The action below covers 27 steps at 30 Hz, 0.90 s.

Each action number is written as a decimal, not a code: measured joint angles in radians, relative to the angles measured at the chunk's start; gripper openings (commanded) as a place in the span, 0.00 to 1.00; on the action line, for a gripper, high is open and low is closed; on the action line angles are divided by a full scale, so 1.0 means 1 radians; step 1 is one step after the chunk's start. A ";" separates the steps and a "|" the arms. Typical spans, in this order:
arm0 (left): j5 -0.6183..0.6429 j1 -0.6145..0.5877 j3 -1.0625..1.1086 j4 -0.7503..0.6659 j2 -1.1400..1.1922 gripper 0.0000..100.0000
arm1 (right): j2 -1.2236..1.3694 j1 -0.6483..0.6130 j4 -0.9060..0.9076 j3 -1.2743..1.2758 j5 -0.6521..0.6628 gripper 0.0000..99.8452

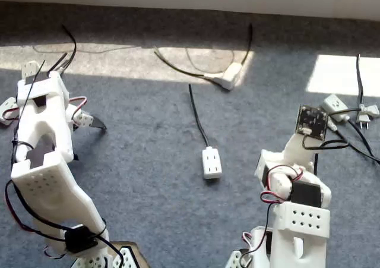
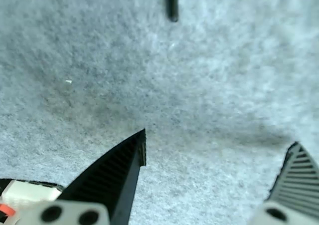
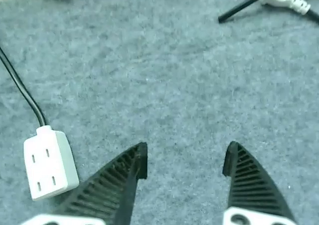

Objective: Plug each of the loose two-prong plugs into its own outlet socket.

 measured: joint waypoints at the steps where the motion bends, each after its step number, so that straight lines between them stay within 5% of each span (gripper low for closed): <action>1: -0.006 0.000 -0.040 0.029 -0.011 0.42 | 0.000 0.002 -0.018 0.025 0.000 0.25; 12: -0.265 -0.015 -0.598 0.118 -0.203 0.42 | -0.005 0.000 -0.267 0.313 -0.035 0.25; 18: -0.327 -0.020 -0.793 0.124 -0.005 0.38 | -0.006 0.000 -0.311 0.347 -0.037 0.25; 27: -0.578 -0.020 -1.209 0.037 0.304 0.34 | -0.006 0.000 -0.318 0.347 -0.037 0.25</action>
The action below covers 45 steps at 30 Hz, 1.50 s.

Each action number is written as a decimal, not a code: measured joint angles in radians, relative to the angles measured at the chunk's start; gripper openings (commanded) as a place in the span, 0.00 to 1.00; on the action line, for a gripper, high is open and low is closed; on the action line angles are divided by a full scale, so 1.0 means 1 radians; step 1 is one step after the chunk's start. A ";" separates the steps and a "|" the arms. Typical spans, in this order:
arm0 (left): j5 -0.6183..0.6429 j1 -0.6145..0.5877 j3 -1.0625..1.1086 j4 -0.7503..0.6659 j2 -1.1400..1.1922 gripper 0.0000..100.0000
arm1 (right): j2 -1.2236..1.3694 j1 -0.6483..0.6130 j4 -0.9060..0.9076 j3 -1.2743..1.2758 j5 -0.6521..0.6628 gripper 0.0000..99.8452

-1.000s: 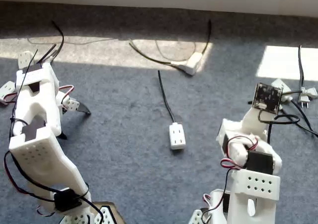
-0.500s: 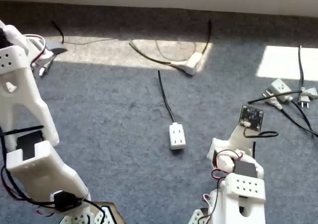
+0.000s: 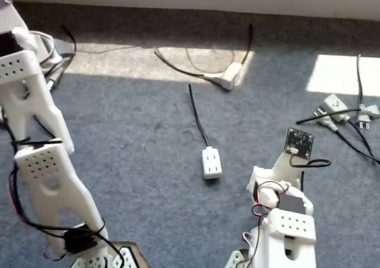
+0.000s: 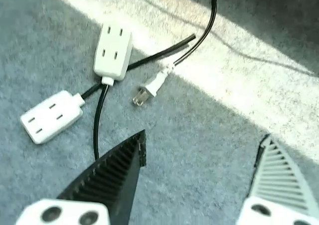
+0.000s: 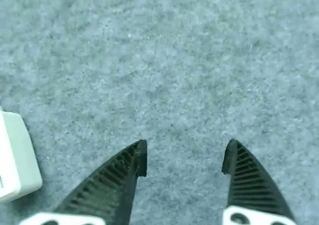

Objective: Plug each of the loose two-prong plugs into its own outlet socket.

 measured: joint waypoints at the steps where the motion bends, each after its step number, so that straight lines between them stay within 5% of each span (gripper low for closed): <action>1: -0.029 0.000 -0.018 -0.025 0.012 0.34 | 0.000 0.000 0.000 0.000 0.000 0.25; 10: -0.262 -0.020 -0.041 -0.264 0.207 0.34 | 0.000 0.000 0.000 0.000 -0.002 0.25; 27: -0.423 -0.031 -0.064 -0.583 0.571 0.29 | 0.000 0.000 -0.031 0.000 -0.008 0.25; 35: -0.503 -0.020 -0.092 -0.572 0.574 0.17 | 0.000 0.000 -0.031 0.000 -0.008 0.25; 45: -0.672 -0.034 -0.253 -0.359 0.589 0.12 | 0.000 0.000 -0.031 0.000 -0.009 0.25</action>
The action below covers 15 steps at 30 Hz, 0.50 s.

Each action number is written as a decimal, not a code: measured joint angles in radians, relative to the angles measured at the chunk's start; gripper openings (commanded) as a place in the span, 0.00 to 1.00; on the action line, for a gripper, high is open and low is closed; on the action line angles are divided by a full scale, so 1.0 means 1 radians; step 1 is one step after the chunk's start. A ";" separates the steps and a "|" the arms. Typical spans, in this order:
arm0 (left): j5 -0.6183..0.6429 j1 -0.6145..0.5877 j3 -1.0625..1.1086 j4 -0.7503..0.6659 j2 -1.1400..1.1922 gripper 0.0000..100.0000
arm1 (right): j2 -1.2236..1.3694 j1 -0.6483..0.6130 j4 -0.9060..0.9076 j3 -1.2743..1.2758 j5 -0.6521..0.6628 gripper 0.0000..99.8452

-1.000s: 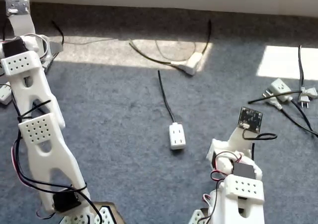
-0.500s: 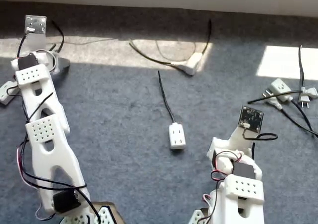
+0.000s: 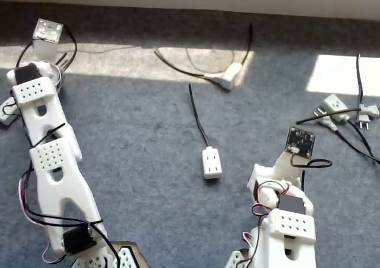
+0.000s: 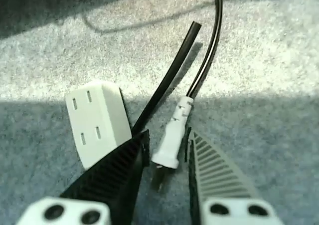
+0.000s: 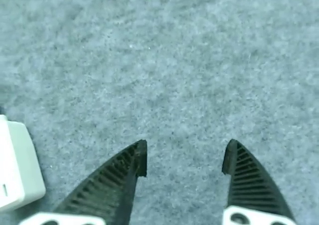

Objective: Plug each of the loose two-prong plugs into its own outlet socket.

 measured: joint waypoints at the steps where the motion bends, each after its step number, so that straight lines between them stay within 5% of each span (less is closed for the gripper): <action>1: -0.021 0.000 -0.003 0.011 0.000 0.12 | 0.000 0.000 0.000 0.000 0.000 0.25; 15: -0.115 -0.011 -0.020 0.017 0.054 0.12 | 0.000 0.000 0.000 0.000 0.000 0.25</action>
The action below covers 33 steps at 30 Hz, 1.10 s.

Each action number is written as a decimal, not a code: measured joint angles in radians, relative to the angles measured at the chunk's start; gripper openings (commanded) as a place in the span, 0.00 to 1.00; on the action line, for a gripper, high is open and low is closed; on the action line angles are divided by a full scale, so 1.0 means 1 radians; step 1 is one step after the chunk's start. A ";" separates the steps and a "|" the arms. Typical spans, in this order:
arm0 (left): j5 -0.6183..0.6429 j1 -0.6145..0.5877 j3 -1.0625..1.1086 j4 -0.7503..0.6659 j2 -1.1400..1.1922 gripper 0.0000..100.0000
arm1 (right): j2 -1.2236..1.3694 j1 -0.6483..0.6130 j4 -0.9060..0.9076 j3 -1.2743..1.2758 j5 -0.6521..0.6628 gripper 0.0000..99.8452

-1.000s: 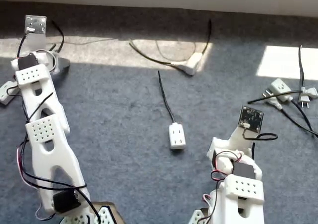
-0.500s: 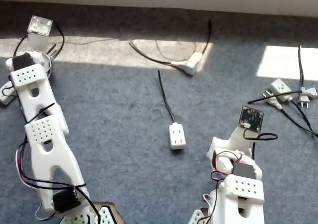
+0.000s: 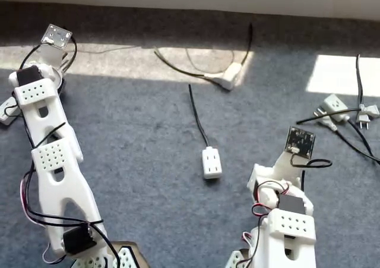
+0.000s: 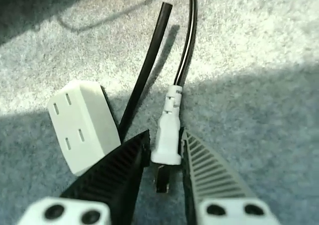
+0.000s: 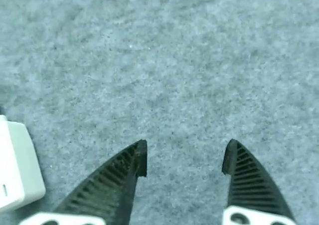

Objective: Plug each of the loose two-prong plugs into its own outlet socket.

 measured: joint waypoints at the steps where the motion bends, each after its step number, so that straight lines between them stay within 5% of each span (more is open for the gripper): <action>1: 0.000 0.000 -0.005 -0.002 0.006 0.12 | 0.000 0.000 0.000 0.000 0.000 0.25; 16: 0.002 0.002 -0.018 -0.011 0.012 0.03 | 0.000 0.000 0.000 0.000 0.000 0.25; 26: 0.008 0.061 -0.012 0.411 -0.299 0.03 | 0.000 0.000 0.000 0.000 0.000 0.25; 33: 0.032 0.017 0.204 0.443 -0.551 0.03 | 0.000 0.000 0.000 0.000 0.000 0.25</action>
